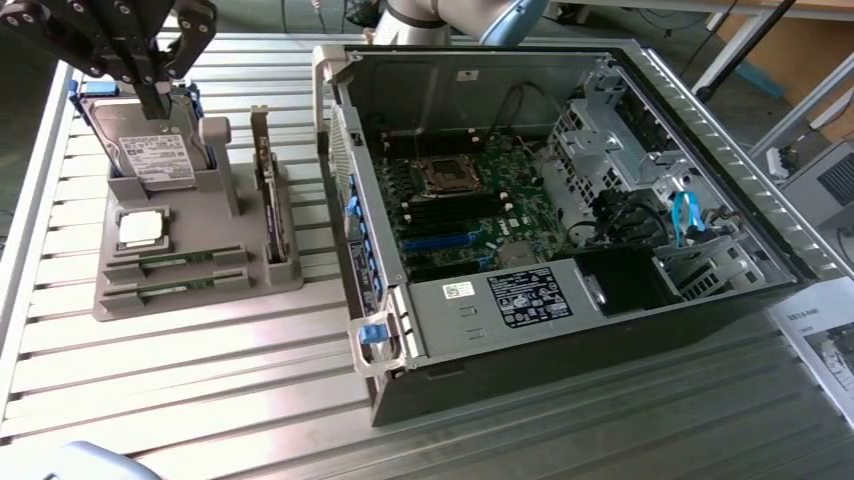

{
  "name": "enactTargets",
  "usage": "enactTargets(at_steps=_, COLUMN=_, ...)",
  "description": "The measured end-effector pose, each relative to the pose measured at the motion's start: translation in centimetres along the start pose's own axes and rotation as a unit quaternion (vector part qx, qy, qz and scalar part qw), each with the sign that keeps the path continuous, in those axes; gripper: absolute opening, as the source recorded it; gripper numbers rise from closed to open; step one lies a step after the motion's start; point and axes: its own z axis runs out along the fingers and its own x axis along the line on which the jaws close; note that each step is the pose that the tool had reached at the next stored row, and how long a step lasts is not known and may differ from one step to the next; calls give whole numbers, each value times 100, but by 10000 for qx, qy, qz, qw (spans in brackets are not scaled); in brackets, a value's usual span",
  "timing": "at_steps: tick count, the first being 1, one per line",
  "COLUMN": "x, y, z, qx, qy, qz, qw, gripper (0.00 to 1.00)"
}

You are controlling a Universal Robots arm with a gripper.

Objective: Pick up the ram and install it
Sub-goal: 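Reach for the ram, then pick up the ram and move it above insertion slot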

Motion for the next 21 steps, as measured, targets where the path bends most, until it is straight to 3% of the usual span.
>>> enactTargets(at_steps=10, x=-28, y=-151, z=-5, qx=1, qy=0, qz=0, qw=10000, gripper=10)
enactTargets(at_steps=21, x=-29, y=-157, z=-5, qx=0, qy=0, qz=0, qw=10000, gripper=10)
